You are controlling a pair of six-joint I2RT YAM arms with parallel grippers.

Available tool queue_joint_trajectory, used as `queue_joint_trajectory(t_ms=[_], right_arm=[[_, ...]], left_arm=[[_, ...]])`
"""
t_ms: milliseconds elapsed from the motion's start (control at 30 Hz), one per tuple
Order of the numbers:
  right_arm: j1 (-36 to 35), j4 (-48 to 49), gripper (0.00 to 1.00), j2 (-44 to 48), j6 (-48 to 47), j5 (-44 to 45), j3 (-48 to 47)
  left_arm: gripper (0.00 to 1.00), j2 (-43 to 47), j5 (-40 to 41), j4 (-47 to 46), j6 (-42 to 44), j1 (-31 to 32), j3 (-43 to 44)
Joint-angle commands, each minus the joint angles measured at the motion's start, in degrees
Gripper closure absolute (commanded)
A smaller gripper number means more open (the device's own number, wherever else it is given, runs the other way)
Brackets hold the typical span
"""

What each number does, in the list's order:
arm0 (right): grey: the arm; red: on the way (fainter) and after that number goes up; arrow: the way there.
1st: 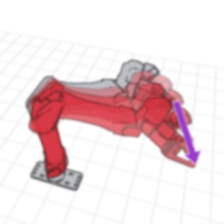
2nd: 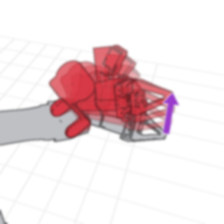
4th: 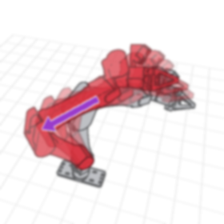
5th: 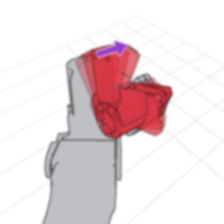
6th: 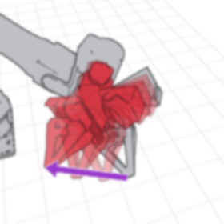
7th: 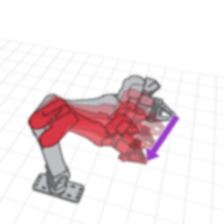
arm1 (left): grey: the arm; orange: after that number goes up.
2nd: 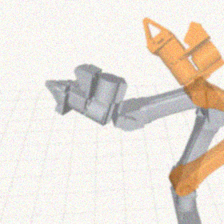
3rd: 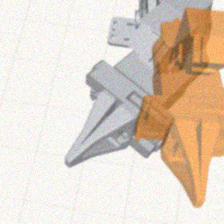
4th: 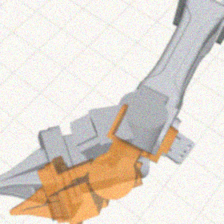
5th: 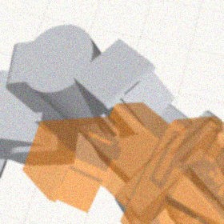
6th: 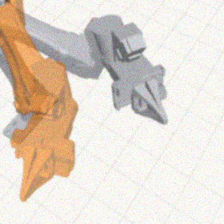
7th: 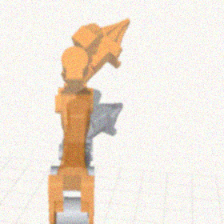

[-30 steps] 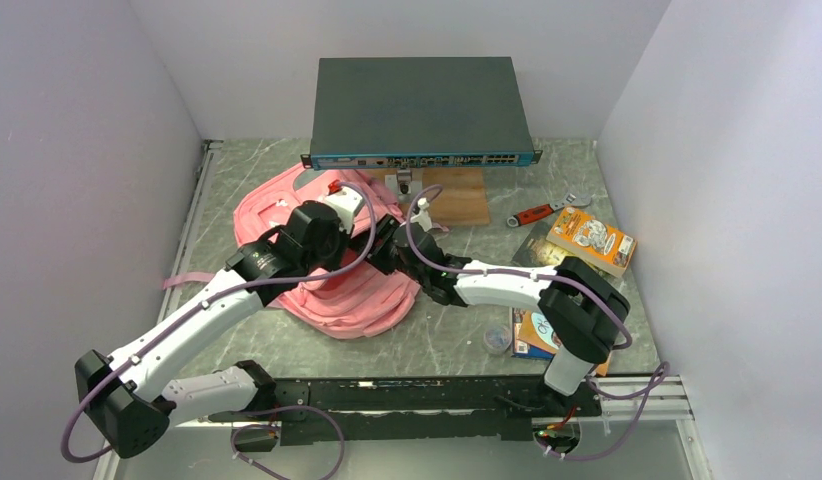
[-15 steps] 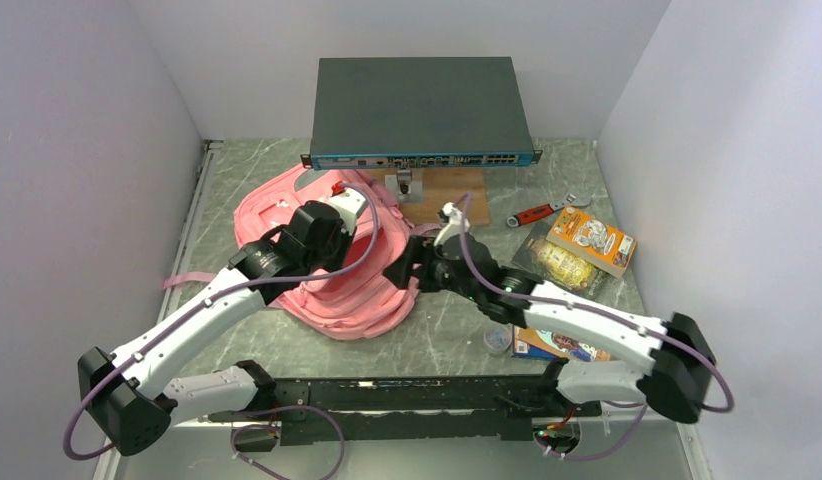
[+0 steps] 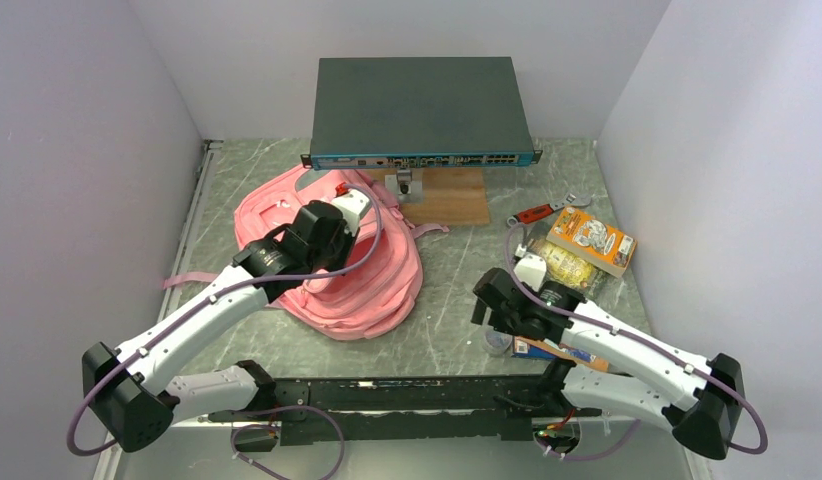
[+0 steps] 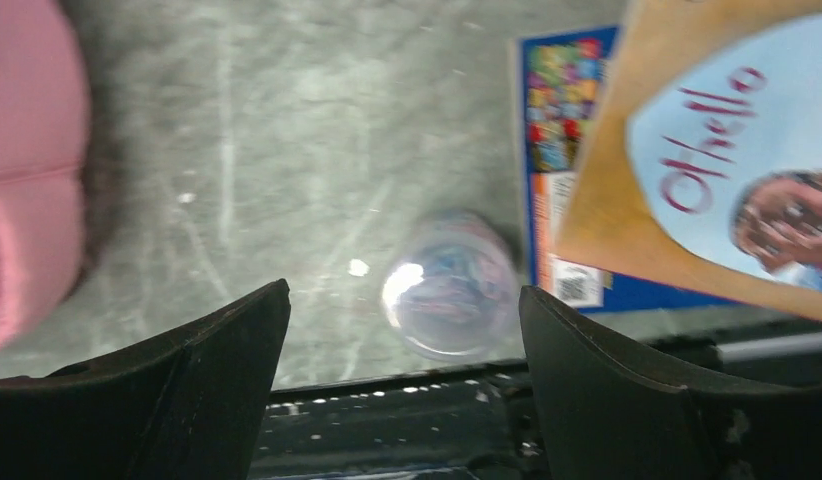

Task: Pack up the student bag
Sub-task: Pick up the stationery from the center of the board.

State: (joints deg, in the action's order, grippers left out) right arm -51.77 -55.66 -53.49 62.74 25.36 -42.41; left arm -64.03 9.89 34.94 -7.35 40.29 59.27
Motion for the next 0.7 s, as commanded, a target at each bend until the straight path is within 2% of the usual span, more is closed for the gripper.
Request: queue_joint_trajectory(t_ms=[0, 100, 267, 433, 667], right_arm=[[0.18, -11.97, 0.12, 1.85, 6.76, 4.27, 0.84], [0.26, -11.07, 0.12, 1.3, 6.07, 2.91, 2.55], [0.26, -3.67, 0.09, 0.39, 2.81, -2.41, 4.2], [0.26, -0.01, 0.07, -0.87, 1.08, -3.57, 5.13], [0.18, 2.18, 0.12, -5.42, 0.67, -4.39, 6.5]], left_arm=[[1.0, 0.3, -0.06, -3.6, -1.06, -0.3, 2.06], [1.0, 0.68, -0.44, -3.91, -1.08, -0.3, 1.92], [1.0, 0.67, -0.46, -3.73, -0.98, -0.35, 1.89], [1.0, 0.63, 0.08, -3.96, -0.82, -0.3, 1.64], [1.0, 0.16, -0.23, -3.69, -0.82, -0.3, 1.85]])
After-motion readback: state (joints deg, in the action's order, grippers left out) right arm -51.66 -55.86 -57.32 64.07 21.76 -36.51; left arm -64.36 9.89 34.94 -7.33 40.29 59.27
